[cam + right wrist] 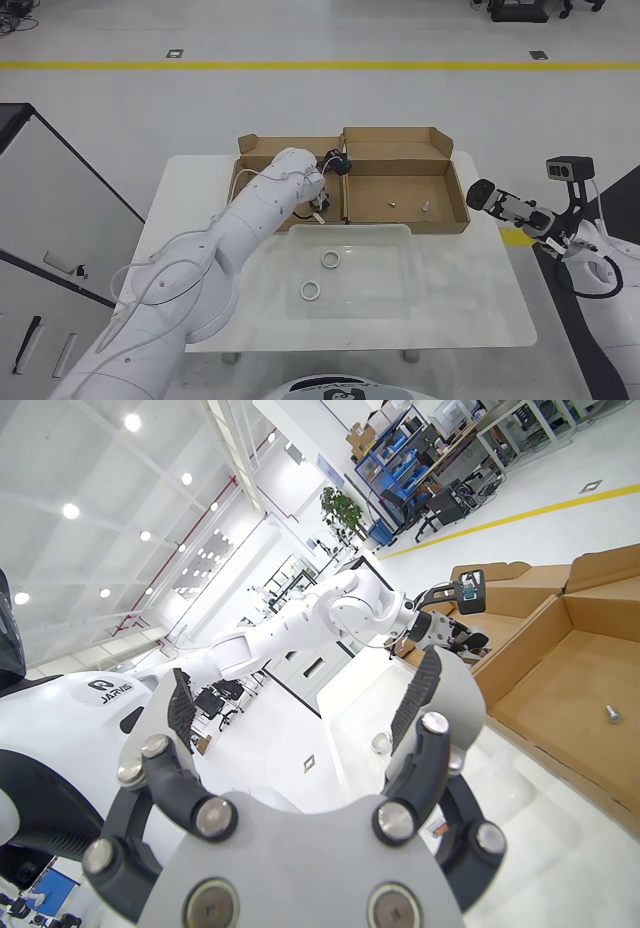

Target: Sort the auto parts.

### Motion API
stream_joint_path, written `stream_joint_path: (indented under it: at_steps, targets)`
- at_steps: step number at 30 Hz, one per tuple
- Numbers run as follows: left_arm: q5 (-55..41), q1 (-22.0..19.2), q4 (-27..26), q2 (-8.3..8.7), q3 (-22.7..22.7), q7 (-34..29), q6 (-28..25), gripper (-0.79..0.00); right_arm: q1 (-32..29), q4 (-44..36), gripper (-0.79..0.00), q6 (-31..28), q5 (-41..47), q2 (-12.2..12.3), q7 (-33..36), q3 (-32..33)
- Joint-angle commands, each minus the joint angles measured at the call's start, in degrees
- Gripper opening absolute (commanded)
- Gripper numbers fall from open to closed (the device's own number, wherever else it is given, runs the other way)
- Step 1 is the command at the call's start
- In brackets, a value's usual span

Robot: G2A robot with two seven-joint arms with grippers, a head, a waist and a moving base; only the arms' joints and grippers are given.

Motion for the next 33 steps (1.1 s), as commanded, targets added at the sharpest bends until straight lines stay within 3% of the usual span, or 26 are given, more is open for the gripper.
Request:
stream_joint_path:
  at_steps: [1,3,6,12,18,26,33]
  targets:
    - [-0.3,-0.1,0.8,-0.33,-0.3,0.1,-0.4,-0.246,0.0,0.0,0.000,0.0,0.0,0.0,0.0,0.0]
    - [-0.2,-0.3,1.5,-0.62,-0.5,0.2,-0.8,-0.132,0.0,0.0,0.000,0.0,0.0,0.0,0.0,0.0]
    - [-0.1,-0.5,2.6,-0.94,-0.8,0.3,-1.3,-0.092,0.0,0.0,0.000,0.0,0.0,0.0,0.0,0.0]
    - [0.1,-1.9,4.6,-0.94,-2.0,1.1,-1.7,-0.092,0.0,0.0,0.000,0.0,0.0,0.0,0.0,0.0]
    - [1.0,-4.7,5.8,0.29,-3.3,1.2,-3.8,-0.074,0.0,0.0,0.000,0.0,0.0,0.0,0.0,0.0]
    - [2.2,-7.2,1.6,3.56,-5.2,-2.1,-12.0,-0.031,0.0,0.0,0.000,0.0,0.0,0.0,0.0,0.0]
    - [0.1,-5.6,-13.2,9.21,-9.6,-10.7,-18.6,-0.052,0.0,0.0,0.000,0.0,0.0,0.0,0.0,0.0]
